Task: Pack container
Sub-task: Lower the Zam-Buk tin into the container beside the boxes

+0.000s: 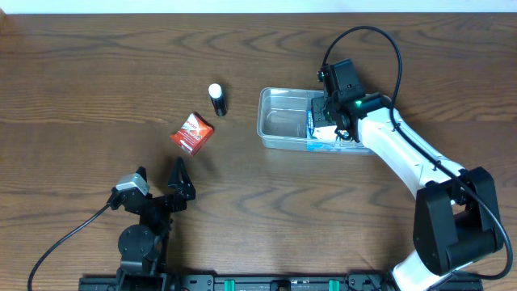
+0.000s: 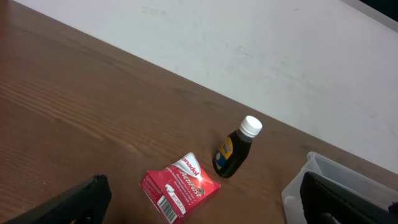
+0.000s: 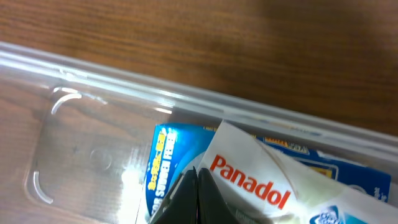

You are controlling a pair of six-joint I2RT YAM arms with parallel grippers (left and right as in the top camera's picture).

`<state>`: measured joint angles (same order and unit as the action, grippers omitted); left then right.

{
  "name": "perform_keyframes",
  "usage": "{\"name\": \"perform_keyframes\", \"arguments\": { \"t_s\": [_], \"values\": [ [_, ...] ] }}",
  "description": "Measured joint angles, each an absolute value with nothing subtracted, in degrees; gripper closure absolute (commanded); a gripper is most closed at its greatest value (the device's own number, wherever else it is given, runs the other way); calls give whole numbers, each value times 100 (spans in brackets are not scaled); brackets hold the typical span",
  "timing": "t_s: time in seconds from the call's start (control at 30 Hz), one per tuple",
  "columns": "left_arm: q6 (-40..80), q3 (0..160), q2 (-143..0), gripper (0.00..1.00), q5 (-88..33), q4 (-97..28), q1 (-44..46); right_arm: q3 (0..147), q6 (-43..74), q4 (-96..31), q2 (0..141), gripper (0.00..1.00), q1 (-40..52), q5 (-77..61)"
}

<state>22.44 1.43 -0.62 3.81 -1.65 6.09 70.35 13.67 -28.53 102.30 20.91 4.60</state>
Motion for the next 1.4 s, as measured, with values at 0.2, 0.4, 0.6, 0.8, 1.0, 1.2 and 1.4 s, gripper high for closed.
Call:
{"name": "perform_keyframes", "arguments": {
  "t_s": [0.2,0.4,0.6,0.8,1.0,1.2,1.4],
  "values": [
    [2244,143,-62,2,381,-165,609,7035,1369,-2930,10230,99,2091,272],
    [2244,143,-62,2,381,-165,609,7035,1387,-2998,10230,99,2091,23],
    [2244,143,-62,2,381,-165,609,7035,1404,-3312,10230,99,2091,-93],
    [2244,143,-62,2,381,-165,609,7035,1406,-3514,10230,99,2091,-154],
    [2244,143,-62,2,381,-165,609,7037,1406,-3642,10230,99,2091,-165],
    [2244,143,-62,2,381,-165,609,7111,1406,-4016,10230,99,2091,-176],
    [2244,143,-62,2,381,-165,609,7240,1406,-4331,10230,99,2091,-176]
  ]
}}
